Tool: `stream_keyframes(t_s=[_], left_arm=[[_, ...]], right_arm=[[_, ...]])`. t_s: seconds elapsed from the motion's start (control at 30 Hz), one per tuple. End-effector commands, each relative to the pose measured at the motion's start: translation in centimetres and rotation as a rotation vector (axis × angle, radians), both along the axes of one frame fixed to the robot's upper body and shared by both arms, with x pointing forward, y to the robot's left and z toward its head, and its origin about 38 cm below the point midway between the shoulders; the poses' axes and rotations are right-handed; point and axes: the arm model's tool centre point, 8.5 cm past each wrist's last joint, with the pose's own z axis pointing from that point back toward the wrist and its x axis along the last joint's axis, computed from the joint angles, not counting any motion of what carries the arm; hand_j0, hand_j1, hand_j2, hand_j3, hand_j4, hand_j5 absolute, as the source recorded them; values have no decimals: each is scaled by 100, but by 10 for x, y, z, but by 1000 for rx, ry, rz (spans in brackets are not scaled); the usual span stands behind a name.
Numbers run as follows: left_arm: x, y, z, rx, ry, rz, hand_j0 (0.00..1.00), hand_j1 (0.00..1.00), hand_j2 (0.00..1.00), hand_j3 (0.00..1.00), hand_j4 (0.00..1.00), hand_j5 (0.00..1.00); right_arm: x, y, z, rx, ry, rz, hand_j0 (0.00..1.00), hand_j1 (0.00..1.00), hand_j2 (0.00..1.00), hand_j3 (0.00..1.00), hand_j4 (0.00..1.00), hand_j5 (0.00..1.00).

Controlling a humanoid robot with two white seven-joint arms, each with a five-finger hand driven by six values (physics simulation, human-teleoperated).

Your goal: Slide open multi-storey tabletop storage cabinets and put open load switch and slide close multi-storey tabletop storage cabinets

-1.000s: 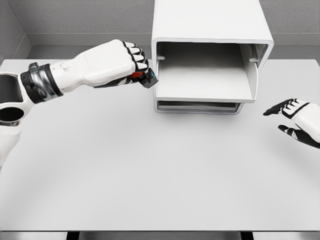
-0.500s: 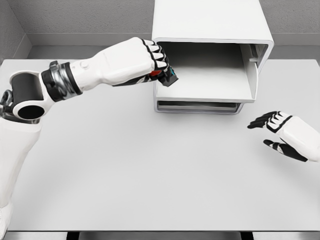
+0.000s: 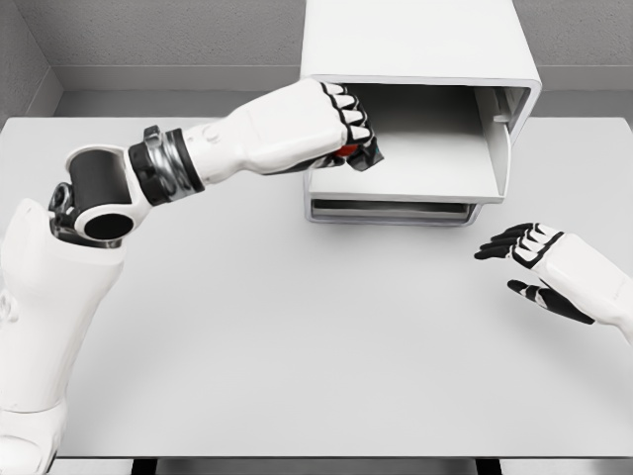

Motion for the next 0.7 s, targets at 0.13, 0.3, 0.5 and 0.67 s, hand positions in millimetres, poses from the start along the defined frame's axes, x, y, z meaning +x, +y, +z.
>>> stream_keyframes(t_s=[0.13, 0.3, 0.5, 0.67], left_arm=[[-3, -12, -3, 1, 6, -22, 44, 44, 44, 44, 44, 44], [0, -22, -8, -3, 18, -20, 44, 44, 44, 44, 44, 44], [-3, -31, -12, -1, 28, -41, 44, 44, 44, 44, 44, 44], [-2, -42, -17, 6, 39, -47, 44, 44, 44, 44, 44, 44]], right_arm=[[0, 3, -2, 7, 6, 9, 73, 73, 73, 73, 73, 73], [0, 6, -3, 20, 4, 9, 74, 74, 74, 74, 74, 74], [0, 7, -4, 20, 7, 12, 77, 77, 77, 77, 77, 77], [0, 7, -4, 20, 7, 11, 76, 76, 76, 76, 76, 76]])
